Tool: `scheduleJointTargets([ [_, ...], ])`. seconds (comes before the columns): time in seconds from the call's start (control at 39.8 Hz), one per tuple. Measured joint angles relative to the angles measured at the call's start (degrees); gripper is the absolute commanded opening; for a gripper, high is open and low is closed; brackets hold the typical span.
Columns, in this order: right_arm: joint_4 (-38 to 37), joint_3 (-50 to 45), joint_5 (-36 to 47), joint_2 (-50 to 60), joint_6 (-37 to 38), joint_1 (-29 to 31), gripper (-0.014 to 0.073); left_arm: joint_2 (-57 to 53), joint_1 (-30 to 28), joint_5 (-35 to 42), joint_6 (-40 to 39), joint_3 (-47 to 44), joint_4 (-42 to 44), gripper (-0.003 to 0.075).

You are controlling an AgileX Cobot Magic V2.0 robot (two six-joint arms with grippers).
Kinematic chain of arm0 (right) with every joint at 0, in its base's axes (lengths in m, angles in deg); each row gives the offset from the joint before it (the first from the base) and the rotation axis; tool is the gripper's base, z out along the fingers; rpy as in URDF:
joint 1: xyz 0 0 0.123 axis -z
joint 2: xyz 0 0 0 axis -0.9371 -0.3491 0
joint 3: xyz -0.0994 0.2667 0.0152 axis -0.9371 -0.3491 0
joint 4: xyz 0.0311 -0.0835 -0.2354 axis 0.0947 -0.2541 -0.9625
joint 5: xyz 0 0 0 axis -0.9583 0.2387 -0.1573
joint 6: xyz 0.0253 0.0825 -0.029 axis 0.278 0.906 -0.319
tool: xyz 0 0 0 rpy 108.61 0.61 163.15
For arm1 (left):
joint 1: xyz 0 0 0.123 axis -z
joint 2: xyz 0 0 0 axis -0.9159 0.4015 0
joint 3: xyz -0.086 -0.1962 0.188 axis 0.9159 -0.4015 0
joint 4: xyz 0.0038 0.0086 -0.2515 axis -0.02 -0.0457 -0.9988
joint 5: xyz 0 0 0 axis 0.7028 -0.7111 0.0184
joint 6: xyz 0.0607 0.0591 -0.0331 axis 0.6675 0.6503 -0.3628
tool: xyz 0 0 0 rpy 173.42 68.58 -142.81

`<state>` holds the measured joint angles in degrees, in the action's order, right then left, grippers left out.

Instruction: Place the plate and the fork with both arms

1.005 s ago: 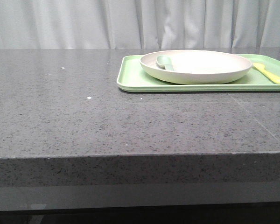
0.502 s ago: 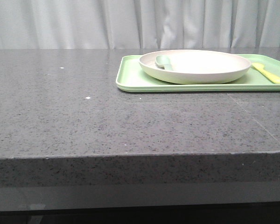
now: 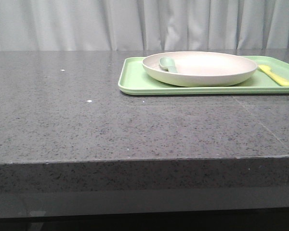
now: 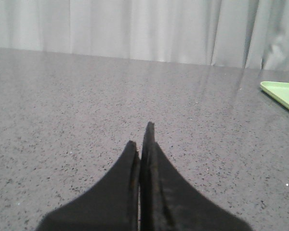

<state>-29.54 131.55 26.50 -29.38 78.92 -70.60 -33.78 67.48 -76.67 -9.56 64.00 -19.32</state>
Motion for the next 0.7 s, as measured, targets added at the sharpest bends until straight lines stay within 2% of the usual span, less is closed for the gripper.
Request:
scheduleJointTargets([
  [0.7,0.0,0.0,0.0,0.0,0.0,0.0,-0.0069,0.0,1.1,3.6,0.0,0.0,1.7,-0.0018],
])
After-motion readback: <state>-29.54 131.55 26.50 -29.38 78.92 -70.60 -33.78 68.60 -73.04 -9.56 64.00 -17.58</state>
